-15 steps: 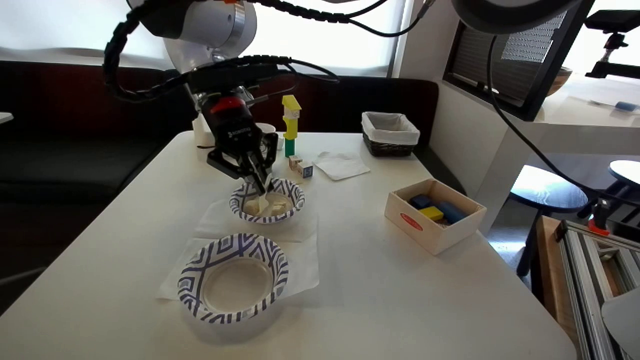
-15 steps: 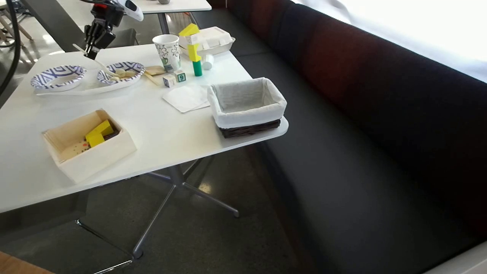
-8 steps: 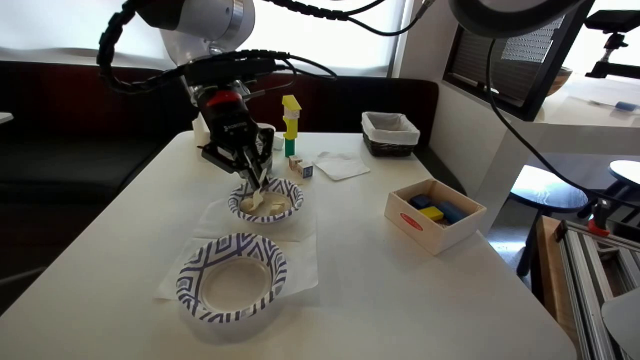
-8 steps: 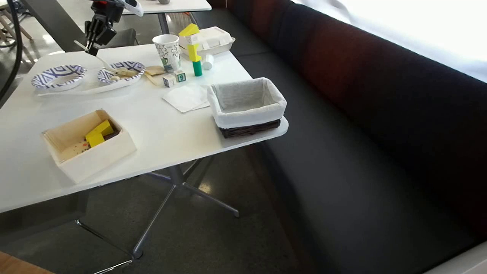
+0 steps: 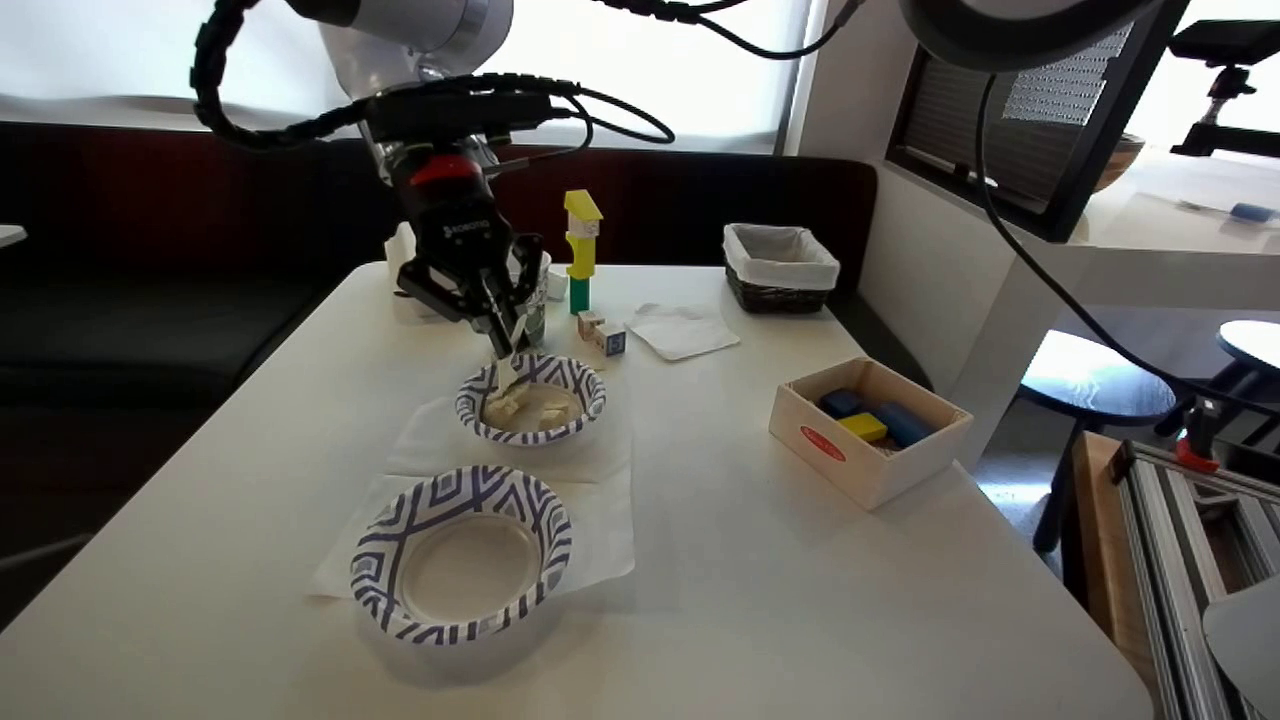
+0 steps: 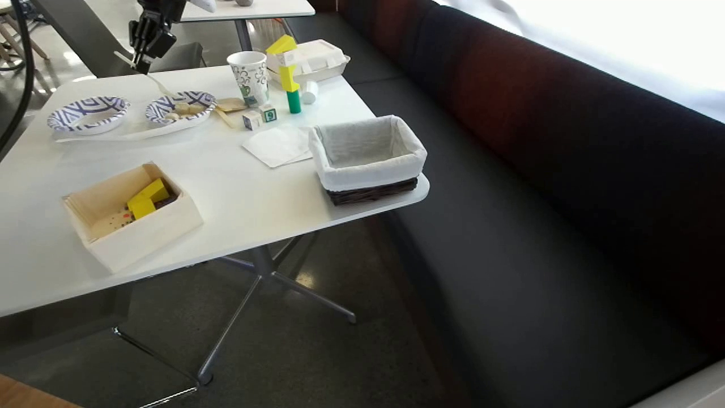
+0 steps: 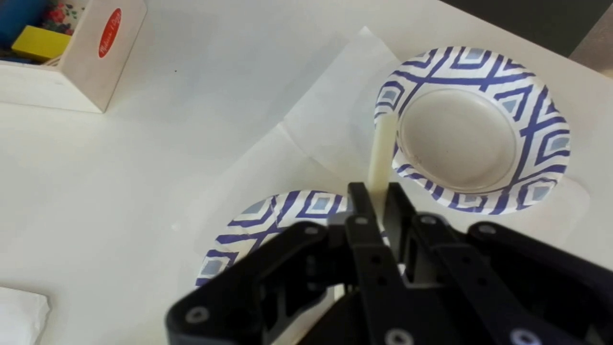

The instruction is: Use the fork to place one white object from the right bowl to the bowl on the left.

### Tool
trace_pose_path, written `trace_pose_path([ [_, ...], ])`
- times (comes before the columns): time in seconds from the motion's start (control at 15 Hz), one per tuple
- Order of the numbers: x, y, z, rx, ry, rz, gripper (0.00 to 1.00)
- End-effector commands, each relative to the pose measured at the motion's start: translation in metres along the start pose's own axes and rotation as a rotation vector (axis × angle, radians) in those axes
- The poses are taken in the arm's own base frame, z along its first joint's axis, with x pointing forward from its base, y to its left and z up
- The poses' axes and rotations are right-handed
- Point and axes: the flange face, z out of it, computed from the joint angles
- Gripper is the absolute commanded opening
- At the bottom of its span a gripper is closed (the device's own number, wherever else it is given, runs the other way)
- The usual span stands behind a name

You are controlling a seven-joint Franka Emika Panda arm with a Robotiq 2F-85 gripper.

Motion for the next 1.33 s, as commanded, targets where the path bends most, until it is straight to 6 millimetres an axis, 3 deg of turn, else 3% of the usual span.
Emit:
trace_pose_path([
  [0.0,0.005,0.004,0.006,-0.006,-0.03,0.004,0.03],
  [1.27,0.027,-0.001,0.029,0.01,-0.026,-0.011,0.03],
])
